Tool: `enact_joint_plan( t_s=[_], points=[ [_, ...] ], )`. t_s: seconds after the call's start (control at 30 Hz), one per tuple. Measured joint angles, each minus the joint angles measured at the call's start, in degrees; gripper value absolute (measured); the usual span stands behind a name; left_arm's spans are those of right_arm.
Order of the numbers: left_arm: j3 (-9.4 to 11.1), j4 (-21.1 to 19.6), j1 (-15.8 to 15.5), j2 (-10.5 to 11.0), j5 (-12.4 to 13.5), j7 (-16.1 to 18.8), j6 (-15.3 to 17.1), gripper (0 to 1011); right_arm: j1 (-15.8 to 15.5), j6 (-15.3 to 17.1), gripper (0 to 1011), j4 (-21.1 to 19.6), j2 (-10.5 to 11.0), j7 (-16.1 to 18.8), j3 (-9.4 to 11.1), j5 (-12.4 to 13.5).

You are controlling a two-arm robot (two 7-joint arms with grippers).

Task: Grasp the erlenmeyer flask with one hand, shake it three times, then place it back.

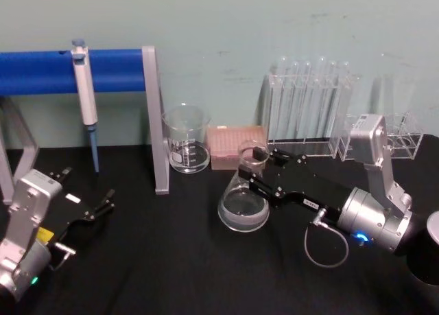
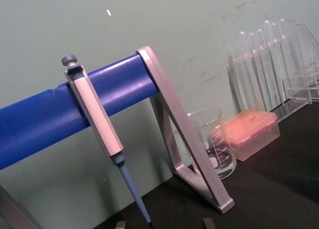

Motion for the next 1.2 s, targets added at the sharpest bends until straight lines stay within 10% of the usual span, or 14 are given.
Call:
enact_joint_plan(
  t_s=[1.2],
  points=[
    [0.0, 0.0, 0.0, 0.0, 0.0, 0.0, 0.0, 1001, 2.6, -0.4, 453, 7.0, -1.5, 3.4, -2.6, -0.5]
  ],
)
